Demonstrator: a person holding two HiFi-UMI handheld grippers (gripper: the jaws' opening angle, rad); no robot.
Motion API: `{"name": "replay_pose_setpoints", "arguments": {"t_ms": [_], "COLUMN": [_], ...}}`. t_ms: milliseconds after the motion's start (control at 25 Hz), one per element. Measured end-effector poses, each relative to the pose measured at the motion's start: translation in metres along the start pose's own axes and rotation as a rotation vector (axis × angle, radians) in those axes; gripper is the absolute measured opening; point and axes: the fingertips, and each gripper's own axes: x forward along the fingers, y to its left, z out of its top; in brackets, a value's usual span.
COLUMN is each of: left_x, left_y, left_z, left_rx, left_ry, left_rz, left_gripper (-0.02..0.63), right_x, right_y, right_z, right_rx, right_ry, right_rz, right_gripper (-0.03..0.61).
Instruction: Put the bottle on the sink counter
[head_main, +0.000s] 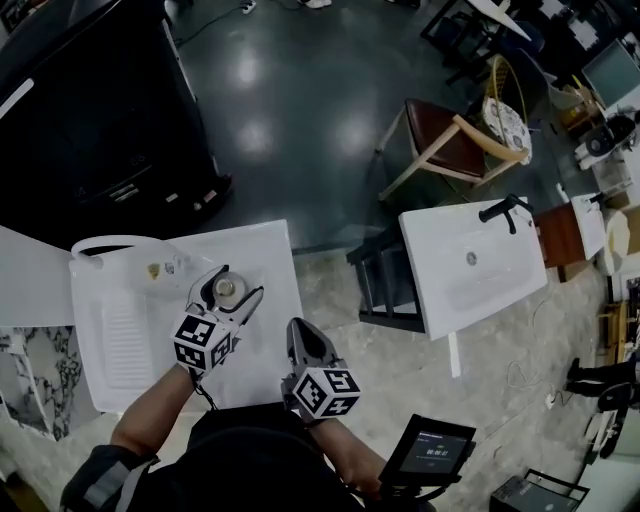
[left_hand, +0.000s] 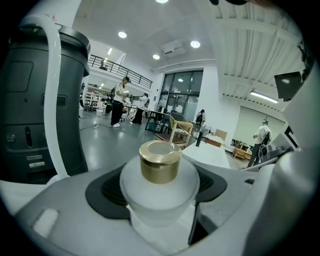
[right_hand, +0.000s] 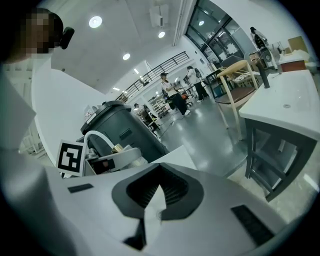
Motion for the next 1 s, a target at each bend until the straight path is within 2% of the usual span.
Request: {"name": "replay_pose_setpoints", "arguments": {"t_ms": [640,1000], "left_x": [0.089,0.118], "left_y": [0.068,0.078], "left_z": [-0.016,-0.035], "left_rx": [-0.027,0.038], "left_ry": [0.027,0.068], "left_rz": [0.047,0.065], "left_gripper": [0.344,0.344], "right_x": [0.039,0.041], "right_y": [-0.025,-0.036], "right_z": [-0.021,-0.028], "right_rx": [0.041,0.043], "right_ry": [0.072,0.094], "right_rz": [-0.069,-0.103], "right_gripper": [-0.005,-0.005]}}
